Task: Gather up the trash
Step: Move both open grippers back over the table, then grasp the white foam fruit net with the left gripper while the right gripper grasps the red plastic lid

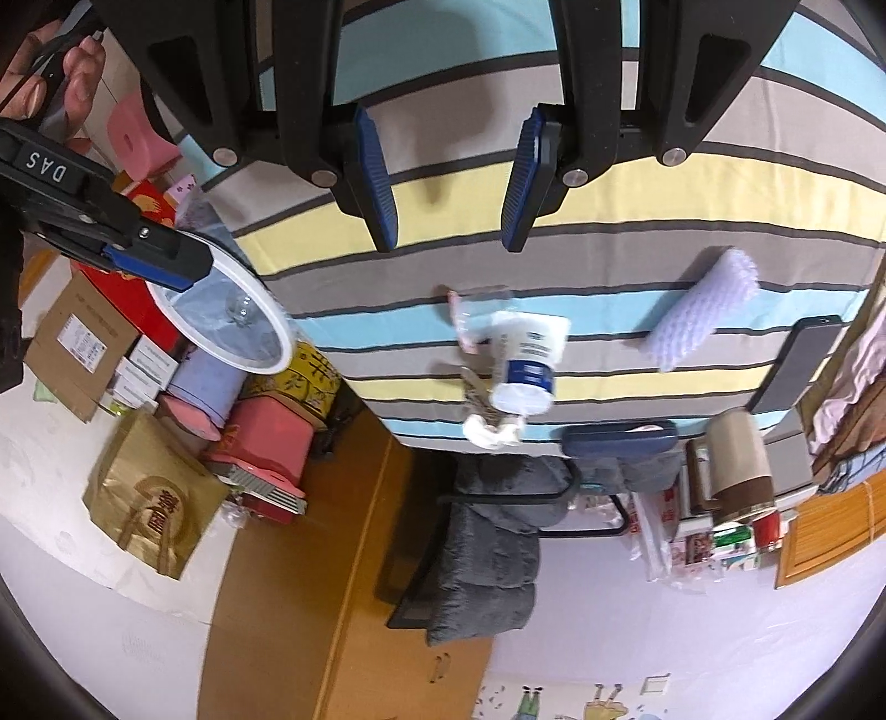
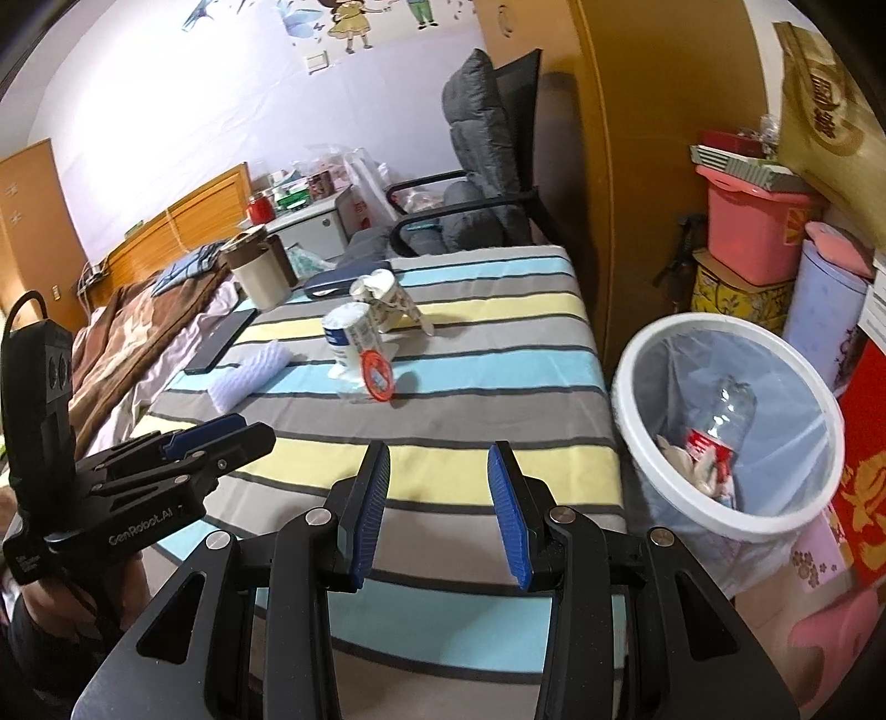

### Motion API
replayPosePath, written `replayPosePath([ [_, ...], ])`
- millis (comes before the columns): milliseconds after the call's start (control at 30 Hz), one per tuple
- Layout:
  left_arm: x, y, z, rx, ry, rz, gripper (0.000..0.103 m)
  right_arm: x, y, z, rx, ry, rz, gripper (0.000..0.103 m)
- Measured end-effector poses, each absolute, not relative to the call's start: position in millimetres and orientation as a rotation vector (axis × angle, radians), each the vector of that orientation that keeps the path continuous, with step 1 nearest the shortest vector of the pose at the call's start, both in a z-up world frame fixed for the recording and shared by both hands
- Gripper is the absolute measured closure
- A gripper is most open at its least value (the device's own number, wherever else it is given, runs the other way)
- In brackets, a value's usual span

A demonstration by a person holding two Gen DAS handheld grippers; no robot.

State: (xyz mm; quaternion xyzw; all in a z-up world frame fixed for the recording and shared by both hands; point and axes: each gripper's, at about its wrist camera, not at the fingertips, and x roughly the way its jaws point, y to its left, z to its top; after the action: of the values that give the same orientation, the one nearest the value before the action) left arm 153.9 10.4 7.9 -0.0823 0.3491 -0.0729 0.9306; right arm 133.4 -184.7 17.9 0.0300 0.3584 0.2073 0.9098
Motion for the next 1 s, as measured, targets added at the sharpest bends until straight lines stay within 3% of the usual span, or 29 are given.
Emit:
replayPosePath([
  [667, 172.8, 93.2, 4.9, -0.178, 0.703, 0.038, 0.064, 155.6, -155.4, 17.2, 0.039, 0.753, 0.503, 0.064],
  [833, 183.0, 114.0, 0.9, -0.178, 0.698, 0.080, 0.055, 162.3, -148.0, 14.7, 0.031, 0.764, 0.513, 0.064],
  [1000, 201.1, 132.0, -8.6, -0.155, 0.723, 0.106, 0.054, 170.7, -140.6, 9.8, 0.024, 0.785, 0.522, 0.064],
])
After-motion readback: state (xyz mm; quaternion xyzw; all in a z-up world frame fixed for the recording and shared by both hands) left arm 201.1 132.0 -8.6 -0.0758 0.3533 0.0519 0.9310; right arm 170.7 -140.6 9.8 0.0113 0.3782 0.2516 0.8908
